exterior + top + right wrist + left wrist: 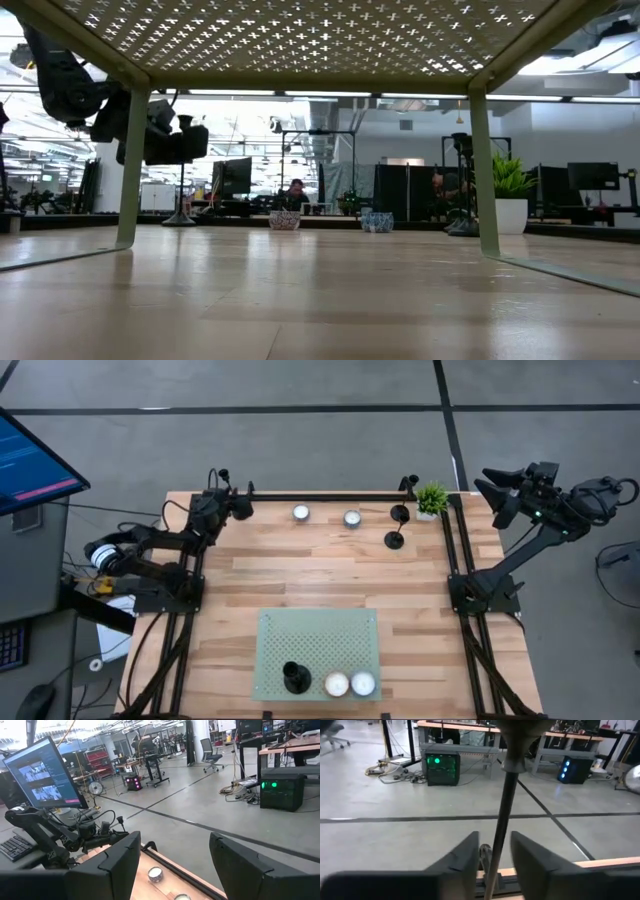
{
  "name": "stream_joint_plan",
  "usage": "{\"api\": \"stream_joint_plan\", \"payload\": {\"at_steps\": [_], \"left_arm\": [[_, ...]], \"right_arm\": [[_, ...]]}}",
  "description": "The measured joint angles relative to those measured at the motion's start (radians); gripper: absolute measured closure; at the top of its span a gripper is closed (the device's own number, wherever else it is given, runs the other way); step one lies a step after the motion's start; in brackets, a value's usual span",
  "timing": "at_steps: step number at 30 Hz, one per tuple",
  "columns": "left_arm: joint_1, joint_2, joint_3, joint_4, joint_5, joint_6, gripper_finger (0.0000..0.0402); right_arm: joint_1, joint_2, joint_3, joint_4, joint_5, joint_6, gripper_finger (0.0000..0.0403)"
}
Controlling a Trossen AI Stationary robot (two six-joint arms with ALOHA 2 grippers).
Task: Stock candles on shelf
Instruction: Put the black candle holder on the shelf
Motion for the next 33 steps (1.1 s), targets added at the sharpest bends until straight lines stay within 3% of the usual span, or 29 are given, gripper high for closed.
{"api": "stream_joint_plan", "payload": {"at_steps": [5, 17, 24, 28, 33], "left_arm": [[0.013, 0.000, 0.000, 0.003, -0.004, 0.035, 0.0386], [-0.005, -0.026, 0.000, -0.006, 0.026, 0.003, 0.0388], [-0.090, -0.180, 0.010, -0.019, 0.049, -0.016, 0.0388], [-0.166, -0.298, 0.074, -0.133, 0.097, -0.014, 0.0388], [-0.323, -0.411, 0.231, -0.402, 0.161, -0.012, 0.0388]], "right_arm": [[0.000, 0.000, 0.000, 0.003, 0.000, 0.003, 0.0175], [0.000, 0.000, 0.000, 0.016, 0.000, 0.003, 0.0175], [0.000, 0.000, 0.000, 0.011, -0.005, 0.003, 0.0175], [0.000, 0.000, 0.000, 0.003, -0.018, 0.002, 0.0175], [0.000, 0.000, 0.000, 0.002, -0.066, -0.007, 0.0175]]}}
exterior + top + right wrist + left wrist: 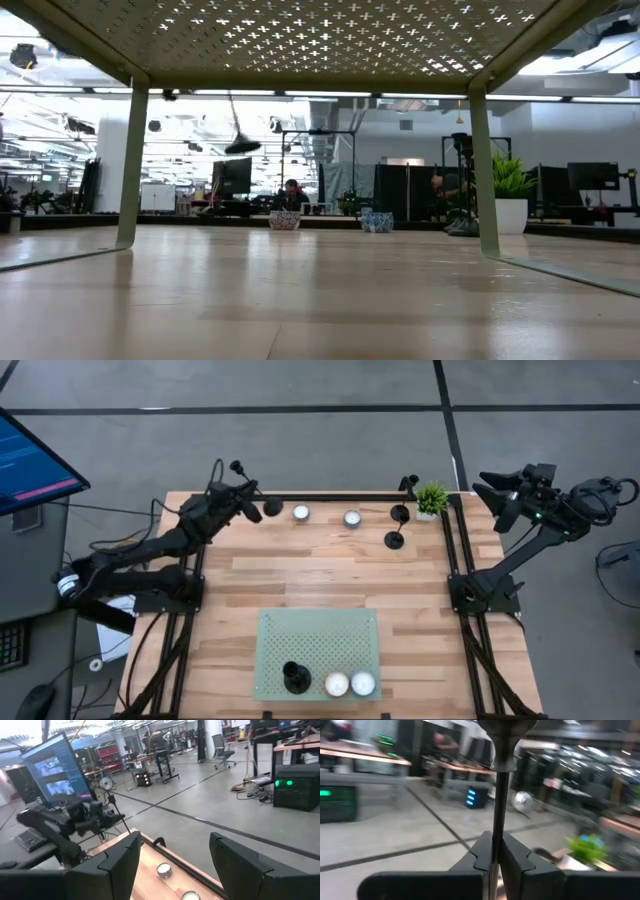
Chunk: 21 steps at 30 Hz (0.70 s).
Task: Stock candles on shelf
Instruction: Put the black candle holder on the shelf
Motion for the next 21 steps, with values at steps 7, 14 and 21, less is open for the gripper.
{"api": "stream_joint_plan", "payload": {"at_steps": [7, 14, 21], "left_arm": [[-0.274, -0.037, 0.246, -0.410, 0.005, 0.003, 0.0388], [-0.566, -0.027, 0.433, -0.671, -0.042, -0.093, 0.0388], [-0.840, -0.027, 0.484, -0.708, -0.063, -0.201, 0.0388]], "right_arm": [[0.000, 0.000, 0.000, -0.027, -0.057, 0.000, 0.0175], [0.000, 0.000, 0.000, -0.051, -0.151, 0.000, 0.0175], [0.000, 0.000, 0.000, -0.095, -0.207, 0.002, 0.0175]]}}
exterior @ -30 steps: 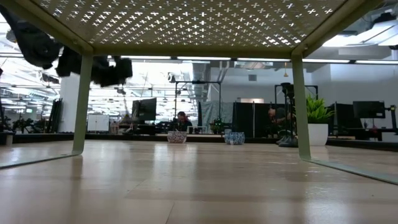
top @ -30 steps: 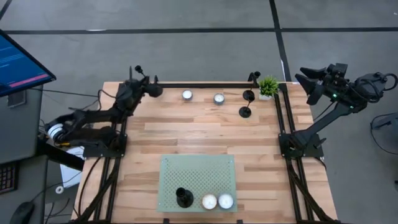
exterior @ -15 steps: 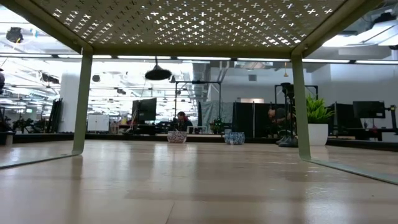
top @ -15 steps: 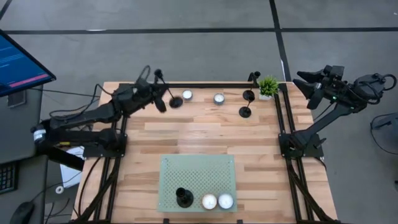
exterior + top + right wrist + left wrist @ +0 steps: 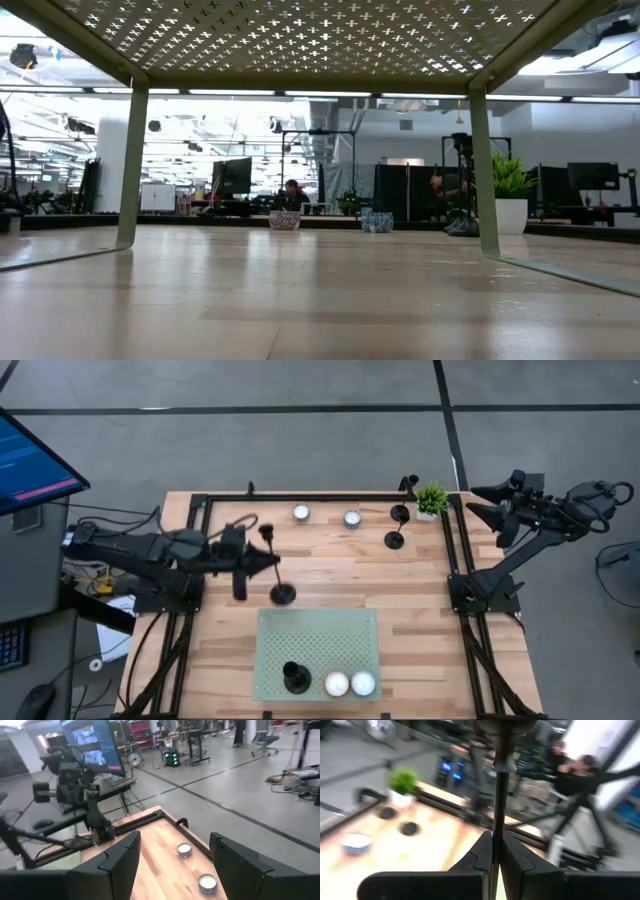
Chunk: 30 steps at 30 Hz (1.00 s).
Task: Stock candles on shelf
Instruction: Put the black candle holder on the shelf
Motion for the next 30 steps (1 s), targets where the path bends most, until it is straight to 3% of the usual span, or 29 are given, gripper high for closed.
{"api": "stream_joint_plan", "payload": {"at_steps": [9, 16, 24, 30], "left_arm": [[-0.247, -0.009, 0.000, -0.095, 0.010, -0.179, 0.0388], [-0.414, 0.034, 0.000, -0.096, -0.098, -0.174, 0.0388], [-0.647, 0.134, 0.021, -0.061, -0.319, -0.162, 0.0388], [-0.781, 0.209, 0.061, -0.009, -0.554, -0.037, 0.0388]], "right_arm": [[-0.001, 0.000, 0.000, -0.001, 0.001, 0.048, 0.0175], [-0.001, 0.000, 0.000, -0.001, 0.005, 0.107, 0.0175], [-0.001, 0.000, 0.000, -0.001, 0.005, 0.139, 0.0175], [-0.001, 0.000, 0.000, -0.001, 0.032, 0.149, 0.0175]]}}
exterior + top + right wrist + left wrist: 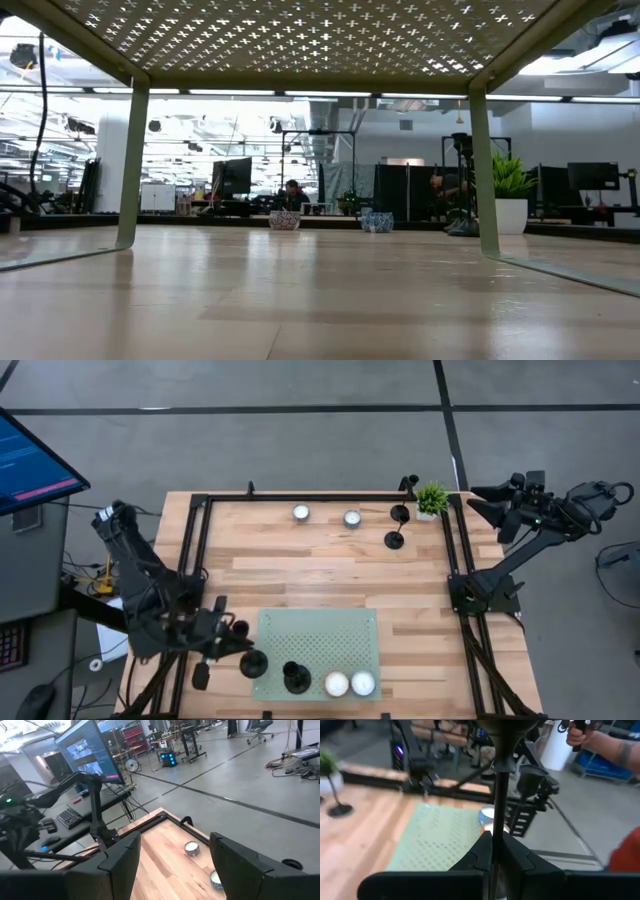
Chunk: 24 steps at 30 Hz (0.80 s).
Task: Stock candles on shelf
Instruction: Put the black candle holder on the shelf
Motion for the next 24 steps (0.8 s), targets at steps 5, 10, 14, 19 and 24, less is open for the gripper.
{"api": "stream_joint_plan", "payload": {"at_steps": [5, 10, 14, 19, 24], "left_arm": [[-0.047, 0.057, 0.006, 0.024, -0.098, -0.007, 0.0387], [-0.052, 0.109, 0.006, 0.039, -0.156, -0.006, 0.0388], [-0.046, 0.146, 0.006, 0.077, -0.168, -0.005, 0.0387], [-0.044, 0.171, 0.006, 0.140, -0.185, -0.005, 0.0387], [-0.044, 0.193, 0.007, 0.177, -0.178, -0.010, 0.0387]], "right_arm": [[0.000, 0.000, 0.000, 0.000, 0.000, 0.010, 0.0175], [0.000, 0.000, 0.000, 0.000, 0.000, 0.016, 0.0175], [0.000, 0.000, 0.000, 0.000, 0.010, 0.016, 0.0175], [0.000, 0.000, 0.000, -0.003, 0.023, 0.016, 0.0175], [0.000, 0.000, 0.000, -0.023, 0.023, 0.016, 0.0175]]}}
